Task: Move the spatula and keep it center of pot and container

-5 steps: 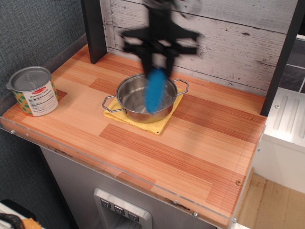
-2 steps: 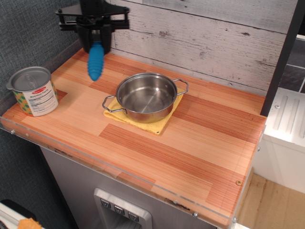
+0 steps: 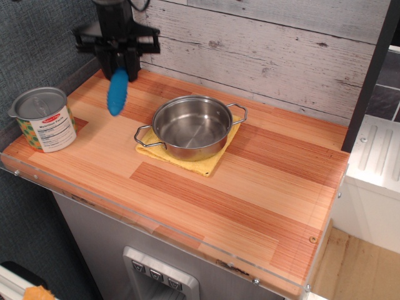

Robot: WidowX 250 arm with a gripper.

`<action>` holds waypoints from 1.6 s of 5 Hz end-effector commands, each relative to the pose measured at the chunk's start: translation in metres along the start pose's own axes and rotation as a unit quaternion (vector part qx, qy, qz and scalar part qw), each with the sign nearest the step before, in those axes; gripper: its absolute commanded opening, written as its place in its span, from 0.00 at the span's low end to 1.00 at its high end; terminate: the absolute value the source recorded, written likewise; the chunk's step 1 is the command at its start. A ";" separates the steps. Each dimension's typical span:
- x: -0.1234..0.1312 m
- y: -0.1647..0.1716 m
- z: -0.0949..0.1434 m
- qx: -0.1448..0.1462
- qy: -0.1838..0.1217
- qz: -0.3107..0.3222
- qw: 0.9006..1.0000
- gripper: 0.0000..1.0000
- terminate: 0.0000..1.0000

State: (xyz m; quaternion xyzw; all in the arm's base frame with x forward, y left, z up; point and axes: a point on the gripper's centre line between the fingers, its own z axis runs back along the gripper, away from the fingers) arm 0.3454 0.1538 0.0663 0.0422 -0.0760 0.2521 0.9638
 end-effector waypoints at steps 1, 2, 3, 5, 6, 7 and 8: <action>0.000 0.010 -0.012 0.009 -0.058 0.019 0.998 0.00 0.00; -0.001 0.011 -0.023 0.005 -0.055 0.020 0.998 0.00 0.00; 0.001 0.014 -0.029 0.003 -0.057 0.029 0.998 0.00 0.00; 0.004 0.019 -0.023 -0.019 -0.042 0.007 0.999 1.00 0.00; 0.009 0.019 -0.010 -0.012 -0.054 0.019 0.998 1.00 0.00; 0.010 0.015 0.007 -0.005 -0.060 0.012 0.998 1.00 0.00; 0.009 0.007 0.031 0.007 -0.071 0.007 0.997 1.00 0.00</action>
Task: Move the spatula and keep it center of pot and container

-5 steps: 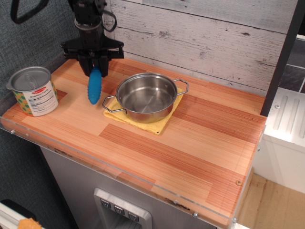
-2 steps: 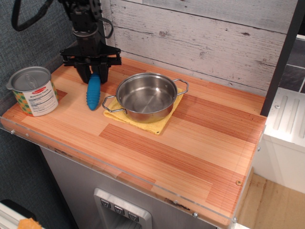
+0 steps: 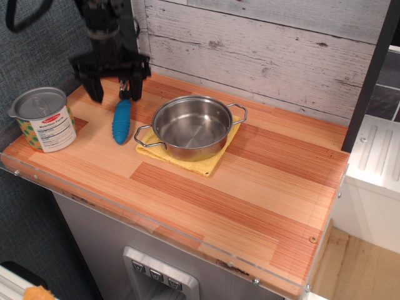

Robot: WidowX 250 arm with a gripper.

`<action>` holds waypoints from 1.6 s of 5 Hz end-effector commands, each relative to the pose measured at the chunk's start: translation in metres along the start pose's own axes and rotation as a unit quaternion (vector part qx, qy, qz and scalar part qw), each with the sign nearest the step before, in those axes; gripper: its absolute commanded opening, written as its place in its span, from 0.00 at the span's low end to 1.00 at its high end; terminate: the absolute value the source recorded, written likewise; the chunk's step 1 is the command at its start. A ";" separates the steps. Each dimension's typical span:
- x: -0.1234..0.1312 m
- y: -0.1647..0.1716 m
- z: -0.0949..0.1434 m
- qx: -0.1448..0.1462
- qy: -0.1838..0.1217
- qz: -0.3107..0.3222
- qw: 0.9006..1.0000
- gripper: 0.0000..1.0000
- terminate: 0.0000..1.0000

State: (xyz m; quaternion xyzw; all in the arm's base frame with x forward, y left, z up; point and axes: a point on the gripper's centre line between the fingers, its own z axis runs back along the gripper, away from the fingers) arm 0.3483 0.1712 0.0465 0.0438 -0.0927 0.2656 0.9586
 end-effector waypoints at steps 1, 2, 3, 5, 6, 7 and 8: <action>0.001 -0.021 0.080 0.005 -0.051 -0.036 0.998 1.00 0.00; -0.005 -0.043 0.097 -0.005 -0.045 -0.077 0.996 1.00 0.00; -0.021 -0.067 0.110 -0.014 -0.040 -0.109 0.993 1.00 0.00; -0.068 -0.095 0.140 -0.028 -0.022 -0.157 0.987 1.00 0.00; -0.089 -0.090 0.160 -0.041 -0.002 -0.150 0.988 1.00 0.00; -0.113 -0.087 0.170 -0.051 0.026 -0.140 0.989 1.00 0.00; -0.142 -0.095 0.177 -0.073 0.028 -0.155 0.985 1.00 0.00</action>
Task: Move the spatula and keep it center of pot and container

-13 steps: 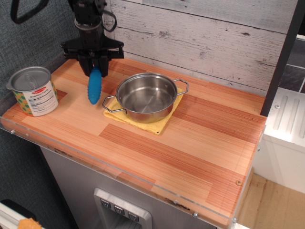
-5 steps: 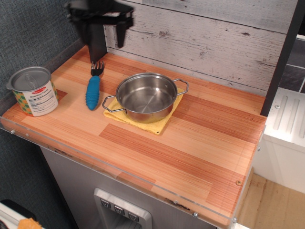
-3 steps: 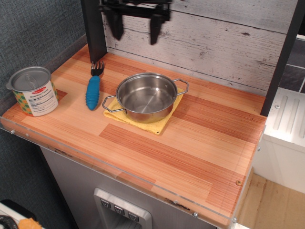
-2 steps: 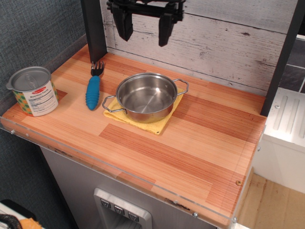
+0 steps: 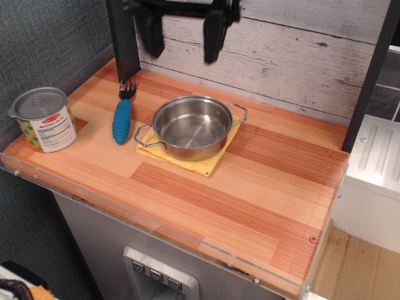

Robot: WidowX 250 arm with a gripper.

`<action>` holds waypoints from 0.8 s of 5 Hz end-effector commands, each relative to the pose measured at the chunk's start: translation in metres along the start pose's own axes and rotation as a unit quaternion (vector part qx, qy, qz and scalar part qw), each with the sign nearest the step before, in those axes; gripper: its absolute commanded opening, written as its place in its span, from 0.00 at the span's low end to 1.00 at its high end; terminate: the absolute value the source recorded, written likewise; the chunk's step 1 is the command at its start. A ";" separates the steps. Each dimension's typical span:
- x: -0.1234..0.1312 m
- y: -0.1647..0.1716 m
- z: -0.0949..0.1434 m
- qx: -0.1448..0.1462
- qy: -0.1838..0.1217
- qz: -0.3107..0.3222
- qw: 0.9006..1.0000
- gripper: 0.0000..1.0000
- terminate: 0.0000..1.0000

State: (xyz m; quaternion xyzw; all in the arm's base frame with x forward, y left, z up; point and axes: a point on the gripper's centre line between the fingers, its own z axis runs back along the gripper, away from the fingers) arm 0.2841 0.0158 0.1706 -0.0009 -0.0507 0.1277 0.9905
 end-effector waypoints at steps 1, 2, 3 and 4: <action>-0.054 -0.032 0.015 -0.046 -0.018 -0.059 0.997 1.00 0.00; -0.054 -0.032 0.015 -0.046 -0.018 -0.059 0.997 1.00 0.00; -0.054 -0.032 0.015 -0.046 -0.018 -0.059 0.997 1.00 0.00; -0.054 -0.032 0.015 -0.046 -0.018 -0.059 0.997 1.00 1.00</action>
